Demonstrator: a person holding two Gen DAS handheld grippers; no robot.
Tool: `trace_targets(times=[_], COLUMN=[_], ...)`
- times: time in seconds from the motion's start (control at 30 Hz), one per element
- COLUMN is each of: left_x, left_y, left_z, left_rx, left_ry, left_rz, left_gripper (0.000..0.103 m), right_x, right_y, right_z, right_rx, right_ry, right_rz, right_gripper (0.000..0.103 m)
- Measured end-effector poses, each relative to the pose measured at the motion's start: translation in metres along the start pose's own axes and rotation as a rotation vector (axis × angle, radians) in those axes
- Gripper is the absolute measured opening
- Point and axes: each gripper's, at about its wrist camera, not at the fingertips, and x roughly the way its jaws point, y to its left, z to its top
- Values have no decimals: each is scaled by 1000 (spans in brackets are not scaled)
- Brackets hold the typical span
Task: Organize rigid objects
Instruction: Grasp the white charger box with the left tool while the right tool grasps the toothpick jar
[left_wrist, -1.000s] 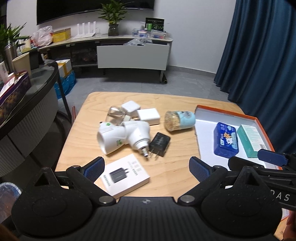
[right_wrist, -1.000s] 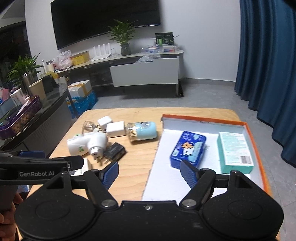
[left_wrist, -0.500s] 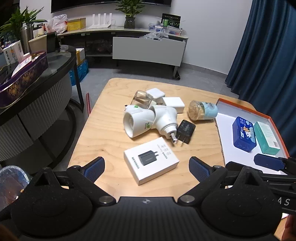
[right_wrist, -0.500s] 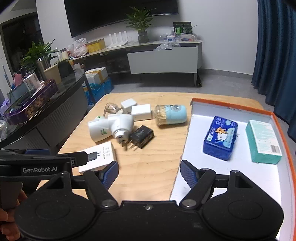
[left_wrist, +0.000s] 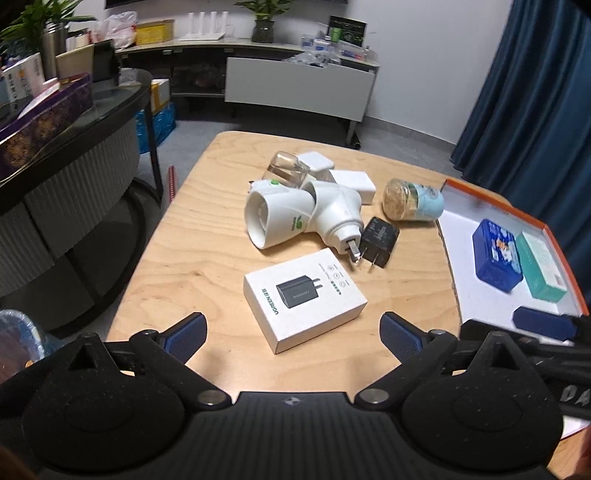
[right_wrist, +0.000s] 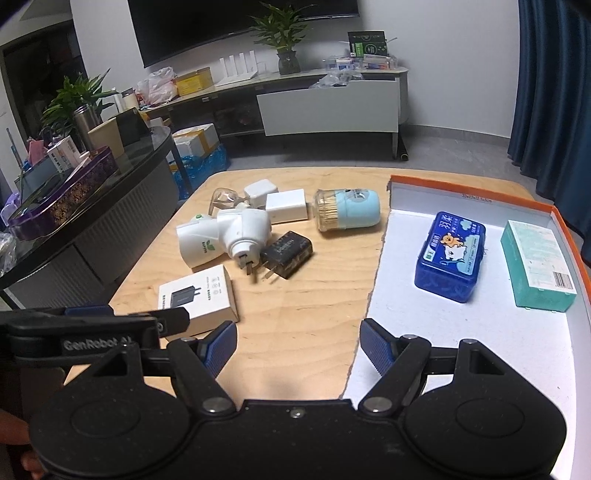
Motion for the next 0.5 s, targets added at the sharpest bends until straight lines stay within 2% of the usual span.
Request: trace_targets(times=[0.17, 0.23, 0.3, 0.4, 0.5], left_x=[15, 17, 21, 30, 40], left_y=[5, 4, 2, -2, -2], left_z=[-1, 1, 4, 6, 7], left_rx=[64, 104, 162, 281, 359], left_ry=[-20, -42, -55, -73, -59], left_rz=[6, -15, -47, -30, -51], left_gripper=[103, 103, 103, 103, 103], right_x=[1, 1, 1, 0, 0], right_y=[-10, -13, -15, -18, -21], right_z=[-1, 0, 0, 0, 0], right_rx=[28, 34, 42, 47, 54], right_ry=[5, 3, 1, 0, -1], right_rz=[-6, -9, -9, -14, -17], right_gripper=[88, 88, 88, 88, 88])
